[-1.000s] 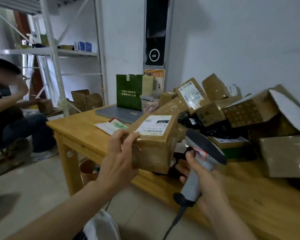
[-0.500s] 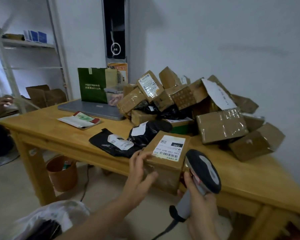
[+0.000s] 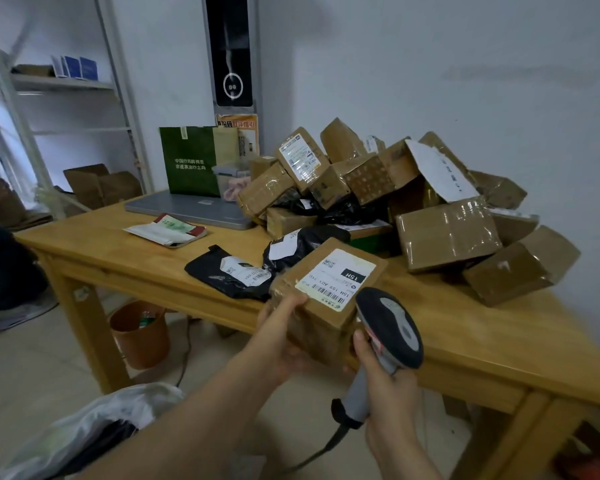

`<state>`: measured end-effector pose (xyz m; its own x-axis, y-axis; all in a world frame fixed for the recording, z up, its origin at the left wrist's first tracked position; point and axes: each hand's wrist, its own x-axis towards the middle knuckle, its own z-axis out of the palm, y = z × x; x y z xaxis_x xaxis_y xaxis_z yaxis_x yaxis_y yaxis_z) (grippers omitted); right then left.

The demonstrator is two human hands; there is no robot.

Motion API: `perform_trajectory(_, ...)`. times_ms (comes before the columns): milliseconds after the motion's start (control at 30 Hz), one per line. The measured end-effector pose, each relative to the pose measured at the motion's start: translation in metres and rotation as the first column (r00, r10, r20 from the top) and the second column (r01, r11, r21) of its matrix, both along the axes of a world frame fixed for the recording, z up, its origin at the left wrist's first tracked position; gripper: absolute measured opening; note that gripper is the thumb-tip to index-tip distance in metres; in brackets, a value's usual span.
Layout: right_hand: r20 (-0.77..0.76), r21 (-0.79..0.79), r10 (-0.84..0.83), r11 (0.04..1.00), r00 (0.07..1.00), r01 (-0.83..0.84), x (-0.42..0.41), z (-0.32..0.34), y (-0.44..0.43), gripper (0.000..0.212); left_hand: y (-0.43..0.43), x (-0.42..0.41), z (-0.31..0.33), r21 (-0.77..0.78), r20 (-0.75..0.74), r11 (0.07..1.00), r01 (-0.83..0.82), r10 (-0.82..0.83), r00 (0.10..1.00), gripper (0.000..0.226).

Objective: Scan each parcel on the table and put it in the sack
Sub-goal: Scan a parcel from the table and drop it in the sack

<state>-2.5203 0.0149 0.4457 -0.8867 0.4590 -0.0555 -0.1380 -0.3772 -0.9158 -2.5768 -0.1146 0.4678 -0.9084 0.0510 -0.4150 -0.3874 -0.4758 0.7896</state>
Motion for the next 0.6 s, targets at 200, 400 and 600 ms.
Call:
perform_trajectory(200, 0.036, 0.22, 0.309, 0.925, 0.95, -0.309, 0.011, 0.008, -0.019, 0.009, -0.094, -0.009, 0.088, -0.666, -0.191, 0.738, -0.106, -0.032, 0.981, 0.086)
perform_trajectory(400, 0.003, 0.366, 0.578, 0.759, 0.816, -0.538, 0.022, 0.022, -0.073, 0.018, -0.156, 0.009, 0.152, -0.909, -0.233, 0.375, -0.183, -0.095, 0.968, 0.054)
perform_trajectory(600, -0.011, 0.43, 0.689, 0.657, 0.725, -0.619, 0.036, 0.028, -0.109, 0.02, -0.201, 0.03, 0.169, -0.97, -0.137, 0.218, -0.111, -0.107, 0.985, 0.046)
